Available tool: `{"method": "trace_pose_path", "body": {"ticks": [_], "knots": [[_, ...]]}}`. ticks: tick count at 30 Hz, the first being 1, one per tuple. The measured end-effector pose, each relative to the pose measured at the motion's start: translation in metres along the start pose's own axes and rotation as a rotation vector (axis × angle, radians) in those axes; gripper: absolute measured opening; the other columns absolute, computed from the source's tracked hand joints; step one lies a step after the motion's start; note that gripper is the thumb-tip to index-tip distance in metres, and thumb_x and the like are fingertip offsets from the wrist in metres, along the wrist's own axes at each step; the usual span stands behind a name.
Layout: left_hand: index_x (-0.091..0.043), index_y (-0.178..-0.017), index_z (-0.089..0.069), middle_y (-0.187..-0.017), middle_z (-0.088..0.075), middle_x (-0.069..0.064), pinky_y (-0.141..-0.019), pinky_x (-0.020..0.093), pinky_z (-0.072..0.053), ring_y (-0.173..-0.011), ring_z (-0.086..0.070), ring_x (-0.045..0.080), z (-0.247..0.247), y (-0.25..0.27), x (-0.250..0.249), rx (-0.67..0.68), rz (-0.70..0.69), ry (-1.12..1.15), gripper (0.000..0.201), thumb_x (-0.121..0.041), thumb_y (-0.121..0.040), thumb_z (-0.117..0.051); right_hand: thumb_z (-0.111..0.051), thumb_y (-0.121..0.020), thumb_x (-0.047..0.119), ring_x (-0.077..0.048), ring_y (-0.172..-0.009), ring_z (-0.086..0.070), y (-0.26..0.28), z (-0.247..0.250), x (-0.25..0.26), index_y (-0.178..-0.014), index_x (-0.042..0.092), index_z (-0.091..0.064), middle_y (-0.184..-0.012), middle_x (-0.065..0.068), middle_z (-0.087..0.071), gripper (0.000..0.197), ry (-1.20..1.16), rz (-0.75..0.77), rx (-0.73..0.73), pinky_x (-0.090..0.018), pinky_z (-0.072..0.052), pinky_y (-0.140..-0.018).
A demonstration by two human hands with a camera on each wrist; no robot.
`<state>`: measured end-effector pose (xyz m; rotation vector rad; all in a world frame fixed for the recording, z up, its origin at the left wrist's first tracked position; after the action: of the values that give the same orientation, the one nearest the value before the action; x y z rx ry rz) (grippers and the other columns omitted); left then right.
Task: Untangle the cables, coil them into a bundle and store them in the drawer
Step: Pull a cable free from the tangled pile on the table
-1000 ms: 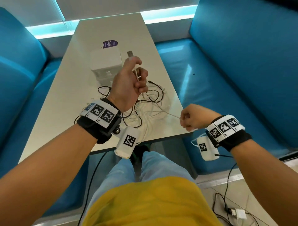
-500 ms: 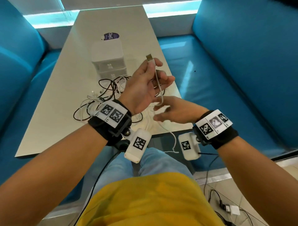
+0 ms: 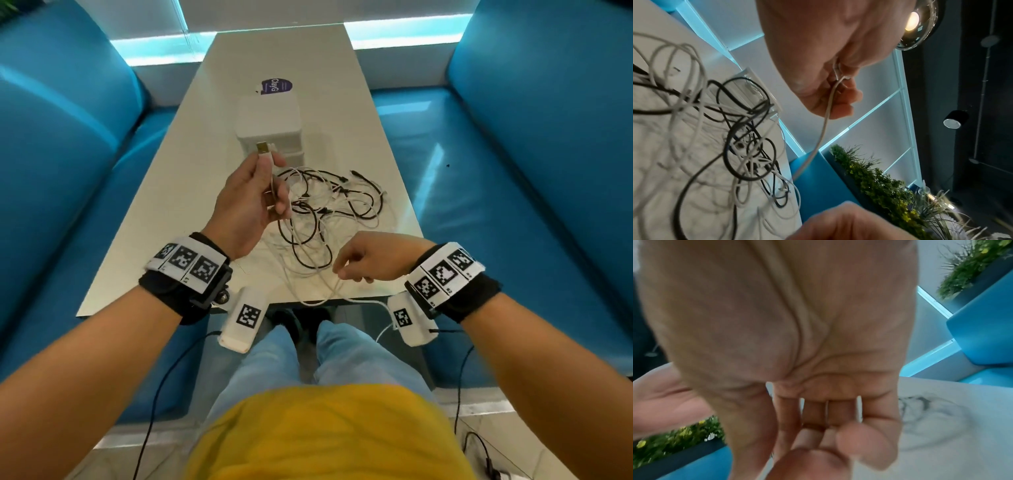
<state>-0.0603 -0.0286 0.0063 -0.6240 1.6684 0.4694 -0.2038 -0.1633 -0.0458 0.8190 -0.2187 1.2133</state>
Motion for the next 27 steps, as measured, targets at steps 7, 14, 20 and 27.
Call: {"method": "trace_pose_path", "body": {"ticks": [7, 14, 20, 27], "knots": [[-0.016, -0.094, -0.057, -0.061, -0.051, 0.001, -0.055, 0.031, -0.045, -0.05, -0.043, 0.014, 0.034, 0.003, 0.002, -0.109, 0.043, -0.072, 0.027, -0.023, -0.105, -0.033, -0.05, -0.093, 0.013, -0.014, -0.079, -0.058, -0.05, 0.047, 0.011, -0.099, 0.019, -0.072, -0.084, 0.007, -0.06, 0.024, -0.039, -0.062, -0.4, -0.027, -0.047, -0.079], [-0.015, -0.092, -0.056, -0.06, -0.049, 0.001, -0.051, 0.027, -0.045, -0.049, -0.042, 0.013, 0.051, 0.004, 0.005, -0.191, 0.068, 0.023, 0.027, -0.022, -0.105, -0.033, -0.058, -0.09, 0.018, -0.025, -0.106, -0.061, -0.109, 0.048, -0.001, -0.106, 0.021, -0.071, -0.117, -0.007, -0.066, 0.02, 0.182, -0.232, -0.46, -0.028, -0.047, -0.085], [-0.015, -0.09, -0.057, -0.06, -0.049, 0.001, -0.052, 0.027, -0.042, -0.049, -0.041, 0.013, 0.057, -0.004, 0.008, -0.19, 0.08, 0.025, 0.029, -0.021, -0.105, -0.033, -0.063, -0.09, 0.032, -0.024, -0.098, -0.065, -0.123, 0.042, 0.0, -0.108, 0.024, -0.072, -0.11, -0.005, -0.069, 0.022, 0.215, -0.242, -0.386, -0.031, -0.054, -0.082], [-0.014, -0.091, -0.057, -0.061, -0.049, 0.002, -0.047, 0.023, -0.03, -0.048, -0.029, 0.011, 0.043, -0.017, 0.014, -0.154, 0.108, 0.034, 0.027, -0.022, -0.104, -0.035, -0.059, -0.093, 0.027, -0.023, -0.097, -0.055, -0.115, 0.05, -0.008, -0.106, 0.02, -0.07, -0.11, -0.005, -0.049, 0.018, 0.178, -0.156, -0.347, -0.03, -0.041, -0.094]]}}
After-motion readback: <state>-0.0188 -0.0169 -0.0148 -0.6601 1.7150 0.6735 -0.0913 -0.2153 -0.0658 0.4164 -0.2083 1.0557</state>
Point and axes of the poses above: each hand's wrist, its own y-axis away from the middle knuckle, its own z-axis out of the back of the hand, x = y × z, the point moved 2 cm from there along -y, towards the middle knuckle
